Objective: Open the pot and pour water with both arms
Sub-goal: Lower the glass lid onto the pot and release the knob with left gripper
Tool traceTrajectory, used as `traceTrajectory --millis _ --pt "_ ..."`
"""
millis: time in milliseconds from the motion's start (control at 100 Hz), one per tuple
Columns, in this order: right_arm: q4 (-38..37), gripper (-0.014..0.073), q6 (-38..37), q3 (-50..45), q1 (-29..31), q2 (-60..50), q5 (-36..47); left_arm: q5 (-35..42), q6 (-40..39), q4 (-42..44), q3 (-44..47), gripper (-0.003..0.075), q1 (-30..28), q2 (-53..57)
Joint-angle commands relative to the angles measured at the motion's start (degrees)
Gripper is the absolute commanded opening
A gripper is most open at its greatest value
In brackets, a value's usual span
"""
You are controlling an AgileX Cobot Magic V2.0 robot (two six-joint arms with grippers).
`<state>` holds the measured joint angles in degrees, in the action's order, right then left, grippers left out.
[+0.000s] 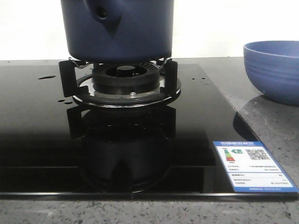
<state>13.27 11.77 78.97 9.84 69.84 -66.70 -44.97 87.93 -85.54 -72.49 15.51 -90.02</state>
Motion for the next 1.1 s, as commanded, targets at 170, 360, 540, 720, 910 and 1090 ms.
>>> traceTrajectory --millis 170,360,540,720,910,1090 --pt "0.9 0.0497 0.3 1.8 0.2 -1.6 2.1 -0.9 0.8 -4.2 -2.3 0.0358 0.5 2.4" --pt "1.2 0.0497 0.3 1.8 0.2 -1.6 2.1 -0.9 0.8 -3.8 -2.3 0.0359 0.5 2.4" --pt "1.4 0.0497 0.3 1.8 0.2 -1.6 2.1 -1.0 0.8 -2.0 -2.3 0.0388 0.5 2.4" --pt "1.5 0.0497 0.3 1.8 0.2 -1.6 2.1 -1.0 0.8 -2.0 -2.3 0.0531 0.5 2.4" --pt "1.7 0.0497 0.3 1.8 0.2 -1.6 2.1 -2.1 0.8 -4.2 -2.3 0.0607 0.2 2.9" --pt "1.9 0.0497 0.3 1.8 0.2 -1.6 2.1 -6.0 0.1 -4.7 -5.4 0.0611 -2.6 6.1"
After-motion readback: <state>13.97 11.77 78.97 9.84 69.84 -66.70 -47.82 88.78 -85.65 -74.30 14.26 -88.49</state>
